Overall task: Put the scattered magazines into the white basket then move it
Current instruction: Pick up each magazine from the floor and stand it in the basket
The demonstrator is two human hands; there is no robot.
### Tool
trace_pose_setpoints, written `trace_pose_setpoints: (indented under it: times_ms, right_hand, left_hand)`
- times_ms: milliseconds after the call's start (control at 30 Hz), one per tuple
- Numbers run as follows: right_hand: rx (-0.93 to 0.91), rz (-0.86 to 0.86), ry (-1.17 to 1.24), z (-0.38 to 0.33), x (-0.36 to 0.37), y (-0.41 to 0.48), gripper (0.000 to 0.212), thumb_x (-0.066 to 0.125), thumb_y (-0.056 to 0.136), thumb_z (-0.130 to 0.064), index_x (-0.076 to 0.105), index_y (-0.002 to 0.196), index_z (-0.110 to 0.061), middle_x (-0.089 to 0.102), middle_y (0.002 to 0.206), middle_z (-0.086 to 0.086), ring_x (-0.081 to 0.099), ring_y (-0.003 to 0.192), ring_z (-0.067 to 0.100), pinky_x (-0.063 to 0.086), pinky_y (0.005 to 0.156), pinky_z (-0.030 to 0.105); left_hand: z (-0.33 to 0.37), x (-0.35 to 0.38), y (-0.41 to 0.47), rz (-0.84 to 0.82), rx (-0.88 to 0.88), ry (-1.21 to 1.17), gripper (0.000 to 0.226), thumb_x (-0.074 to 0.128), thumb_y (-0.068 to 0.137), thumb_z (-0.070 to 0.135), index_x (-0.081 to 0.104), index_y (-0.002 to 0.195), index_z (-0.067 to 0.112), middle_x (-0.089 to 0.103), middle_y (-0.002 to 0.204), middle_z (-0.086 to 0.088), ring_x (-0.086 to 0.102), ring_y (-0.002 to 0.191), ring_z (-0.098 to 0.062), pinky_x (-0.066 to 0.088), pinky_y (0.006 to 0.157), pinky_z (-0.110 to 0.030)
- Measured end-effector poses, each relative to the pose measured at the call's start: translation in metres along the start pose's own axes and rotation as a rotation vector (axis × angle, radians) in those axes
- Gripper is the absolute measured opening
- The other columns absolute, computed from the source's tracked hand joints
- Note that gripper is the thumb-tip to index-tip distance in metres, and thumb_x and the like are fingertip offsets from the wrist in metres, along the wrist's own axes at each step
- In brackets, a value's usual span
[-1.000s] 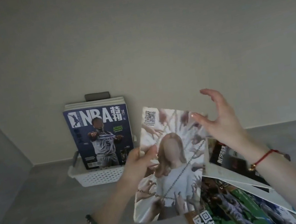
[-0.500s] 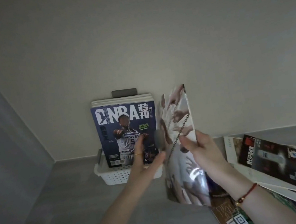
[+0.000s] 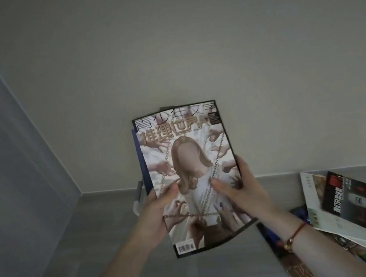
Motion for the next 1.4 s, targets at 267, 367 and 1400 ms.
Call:
trace_pose_setpoints:
  times_ms: [267, 367, 1400]
  right_hand:
    - [-0.144, 0.078, 0.314, -0.031, -0.007, 0.080, 0.018, 0.054, 0.085, 0.003, 0.061, 0.076, -0.011, 0.070, 0.061, -0.004, 0.069, 0.059, 0.013, 0.056, 0.062, 0.022]
    - [-0.114, 0.119, 0.283, -0.023, 0.003, 0.104, 0.014, 0.053, 0.087, 0.000, 0.061, 0.079, -0.008, 0.068, 0.075, 0.003, 0.070, 0.067, 0.017, 0.055, 0.073, 0.027]
    - [-0.030, 0.165, -0.012, 0.075, 0.026, 0.171, 0.049, 0.084, 0.053, -0.029, 0.062, 0.096, -0.024, 0.064, 0.084, -0.019, 0.057, 0.074, -0.010, 0.042, 0.057, 0.006]
  left_hand:
    - [0.094, -0.042, 0.053, 0.182, 0.379, 0.590, 0.010, 0.060, 0.083, 0.011, 0.061, 0.084, 0.021, 0.066, 0.089, 0.001, 0.066, 0.080, -0.006, 0.057, 0.066, -0.021]
    - [0.112, -0.047, 0.078, 0.183, 0.476, 0.861, 0.015, 0.056, 0.086, 0.009, 0.062, 0.086, 0.022, 0.061, 0.092, 0.016, 0.061, 0.076, 0.005, 0.047, 0.071, -0.007]
    - [0.026, -0.126, 0.161, 0.229, 0.191, 0.588, 0.032, 0.070, 0.075, 0.014, 0.047, 0.091, 0.030, 0.064, 0.088, 0.005, 0.063, 0.074, 0.002, 0.048, 0.054, -0.008]
Point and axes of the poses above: each hand's wrist, its own y-axis towards the middle knuckle, its own x-axis out of the palm, z = x × y, the point moved 10 cm from there along y, towards the middle knuckle
